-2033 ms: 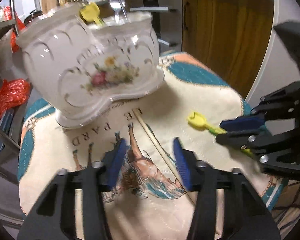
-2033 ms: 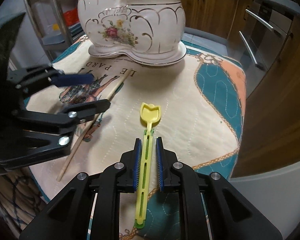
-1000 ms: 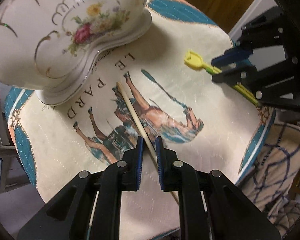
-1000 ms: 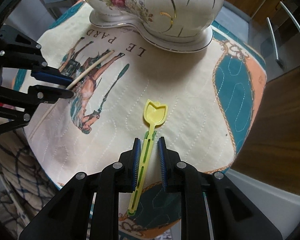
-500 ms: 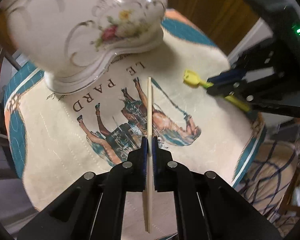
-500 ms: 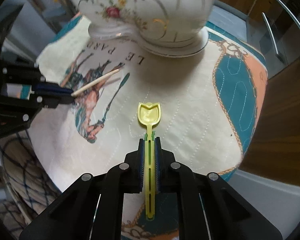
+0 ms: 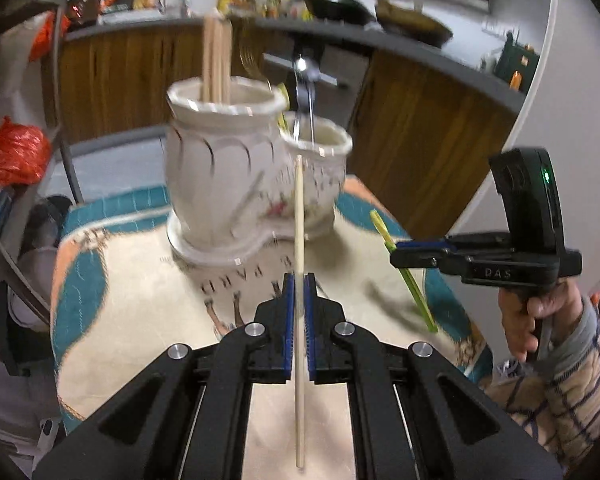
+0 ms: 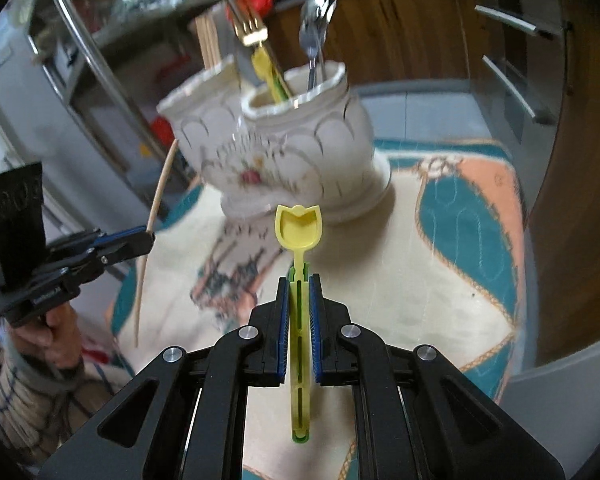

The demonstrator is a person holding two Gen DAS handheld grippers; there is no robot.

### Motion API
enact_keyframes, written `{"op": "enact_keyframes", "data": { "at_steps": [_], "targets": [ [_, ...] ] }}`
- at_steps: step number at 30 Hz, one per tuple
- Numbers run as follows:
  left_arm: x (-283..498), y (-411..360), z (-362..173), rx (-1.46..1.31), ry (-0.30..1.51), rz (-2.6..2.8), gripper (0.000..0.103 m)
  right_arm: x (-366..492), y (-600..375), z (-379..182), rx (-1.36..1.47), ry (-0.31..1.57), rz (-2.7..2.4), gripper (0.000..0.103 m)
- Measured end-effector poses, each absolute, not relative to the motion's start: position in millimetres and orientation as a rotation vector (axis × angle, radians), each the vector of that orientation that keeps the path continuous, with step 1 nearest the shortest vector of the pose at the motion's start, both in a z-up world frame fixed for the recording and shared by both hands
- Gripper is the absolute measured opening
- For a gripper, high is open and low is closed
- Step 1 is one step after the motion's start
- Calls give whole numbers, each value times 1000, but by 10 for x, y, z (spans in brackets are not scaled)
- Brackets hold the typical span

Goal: Organize utensils
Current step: 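Drop the chopstick in the tall pot while the right tool drops the yellow spoon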

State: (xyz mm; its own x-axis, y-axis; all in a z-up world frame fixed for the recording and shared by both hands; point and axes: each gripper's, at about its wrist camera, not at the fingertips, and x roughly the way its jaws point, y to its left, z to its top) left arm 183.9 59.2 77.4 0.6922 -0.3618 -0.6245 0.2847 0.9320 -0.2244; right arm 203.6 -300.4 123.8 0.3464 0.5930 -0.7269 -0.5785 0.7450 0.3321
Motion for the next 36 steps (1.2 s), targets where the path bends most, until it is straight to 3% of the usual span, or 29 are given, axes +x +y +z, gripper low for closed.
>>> {"op": "enact_keyframes", "data": {
  "at_steps": [11, 20, 36],
  "targets": [
    [1803, 513, 1426, -89, 393, -256, 4, 2027, -2953, 1830, 73, 647, 770, 11],
    [2086, 583, 1813, -171, 242, -205, 4, 2188, -2817, 2071, 89, 507, 757, 11],
    [2560, 873, 1605, -272, 105, -144, 4, 2657, -2821, 2055, 218, 387, 740, 11]
  ]
}}
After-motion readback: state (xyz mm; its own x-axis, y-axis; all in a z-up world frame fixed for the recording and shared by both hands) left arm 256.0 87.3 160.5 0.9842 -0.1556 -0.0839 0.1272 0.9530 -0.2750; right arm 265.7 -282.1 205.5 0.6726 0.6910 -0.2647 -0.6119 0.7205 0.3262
